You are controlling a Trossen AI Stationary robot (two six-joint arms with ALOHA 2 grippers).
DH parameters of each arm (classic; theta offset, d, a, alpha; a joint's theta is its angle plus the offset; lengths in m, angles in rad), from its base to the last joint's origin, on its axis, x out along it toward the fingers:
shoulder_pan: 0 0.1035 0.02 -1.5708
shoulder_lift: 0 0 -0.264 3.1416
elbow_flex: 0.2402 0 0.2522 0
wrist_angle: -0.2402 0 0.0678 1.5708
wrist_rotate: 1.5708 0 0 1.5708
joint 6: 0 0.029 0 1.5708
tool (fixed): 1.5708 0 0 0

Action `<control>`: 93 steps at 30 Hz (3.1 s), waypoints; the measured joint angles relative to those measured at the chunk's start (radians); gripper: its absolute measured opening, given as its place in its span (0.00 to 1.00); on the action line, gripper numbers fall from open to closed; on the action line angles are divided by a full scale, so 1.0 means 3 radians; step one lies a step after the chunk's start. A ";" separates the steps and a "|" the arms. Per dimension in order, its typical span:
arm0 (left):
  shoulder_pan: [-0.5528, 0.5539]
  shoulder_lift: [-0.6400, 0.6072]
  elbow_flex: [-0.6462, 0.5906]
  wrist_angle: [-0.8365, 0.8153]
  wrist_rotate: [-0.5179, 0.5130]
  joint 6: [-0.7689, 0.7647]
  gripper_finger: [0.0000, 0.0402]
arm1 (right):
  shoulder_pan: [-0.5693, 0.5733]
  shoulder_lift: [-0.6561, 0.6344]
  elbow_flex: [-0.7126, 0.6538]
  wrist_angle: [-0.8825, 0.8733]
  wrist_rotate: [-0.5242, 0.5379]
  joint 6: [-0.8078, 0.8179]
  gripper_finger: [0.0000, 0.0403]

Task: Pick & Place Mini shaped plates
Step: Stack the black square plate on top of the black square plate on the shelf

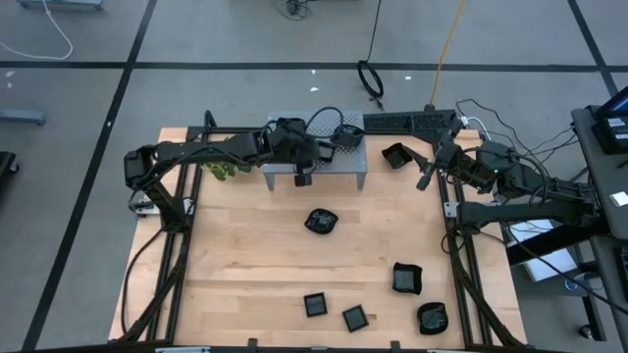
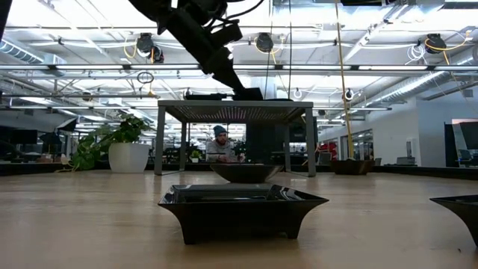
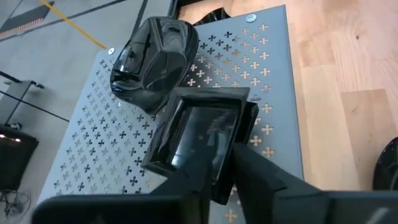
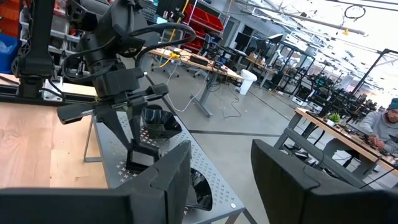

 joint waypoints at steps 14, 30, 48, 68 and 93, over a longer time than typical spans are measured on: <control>-0.0317 -0.0061 0.0001 0.0351 -0.0004 0.0100 0.40 | 0.0000 0.0000 0.0000 -0.0001 0.0000 -0.0001 0.39; -0.1070 0.0047 0.0001 0.0630 -0.0192 -0.1354 0.40 | 0.0000 -0.0001 0.0000 -0.0001 0.0000 -0.0001 0.39; -0.2504 0.0816 0.0003 0.0794 -0.0820 -0.3081 0.40 | 0.0000 -0.0001 0.0000 -0.0001 0.0000 0.0000 0.39; -0.3060 0.1335 0.0000 0.0920 -0.0435 -0.2578 0.40 | 0.0000 0.0000 0.0000 -0.0001 0.0000 0.0000 0.39; -0.3155 0.1424 0.0005 0.0329 -0.0620 -0.1695 0.40 | 0.0000 0.0000 0.0000 -0.0001 0.0000 0.0000 0.39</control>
